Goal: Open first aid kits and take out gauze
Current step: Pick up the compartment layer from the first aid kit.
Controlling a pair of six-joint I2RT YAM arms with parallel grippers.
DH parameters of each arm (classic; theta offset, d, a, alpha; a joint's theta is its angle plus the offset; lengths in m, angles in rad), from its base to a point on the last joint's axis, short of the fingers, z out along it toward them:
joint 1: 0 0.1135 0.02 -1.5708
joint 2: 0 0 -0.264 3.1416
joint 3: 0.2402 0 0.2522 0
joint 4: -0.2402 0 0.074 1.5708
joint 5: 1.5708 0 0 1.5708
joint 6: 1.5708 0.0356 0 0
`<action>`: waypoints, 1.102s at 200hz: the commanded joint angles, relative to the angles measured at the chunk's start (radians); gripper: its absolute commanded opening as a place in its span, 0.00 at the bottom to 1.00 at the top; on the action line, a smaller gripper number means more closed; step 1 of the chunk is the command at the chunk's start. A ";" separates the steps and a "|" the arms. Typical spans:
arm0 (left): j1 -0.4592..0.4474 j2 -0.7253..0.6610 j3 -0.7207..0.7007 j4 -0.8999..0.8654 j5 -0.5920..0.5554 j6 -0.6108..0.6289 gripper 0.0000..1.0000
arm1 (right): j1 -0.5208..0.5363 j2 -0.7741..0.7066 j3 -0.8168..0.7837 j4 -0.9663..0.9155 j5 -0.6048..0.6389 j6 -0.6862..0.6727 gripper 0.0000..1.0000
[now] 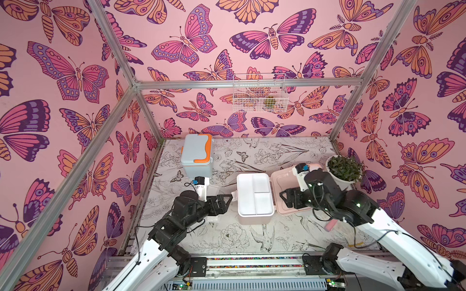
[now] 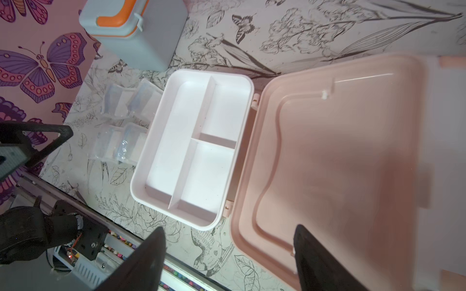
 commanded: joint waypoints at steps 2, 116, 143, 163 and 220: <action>-0.003 0.033 -0.009 0.010 -0.058 -0.033 1.00 | 0.049 0.103 0.046 0.043 0.036 0.022 0.73; -0.016 0.174 -0.117 0.253 0.124 -0.042 1.00 | 0.181 0.550 0.214 0.103 0.078 0.132 0.46; -0.054 0.235 -0.128 0.314 0.153 -0.036 1.00 | 0.183 0.611 0.217 0.096 0.115 0.152 0.44; -0.091 0.289 -0.142 0.375 0.179 -0.028 0.99 | 0.184 0.632 0.218 0.090 0.132 0.164 0.43; -0.185 0.424 -0.150 0.525 0.211 -0.030 0.92 | 0.188 0.674 0.217 0.081 0.156 0.196 0.33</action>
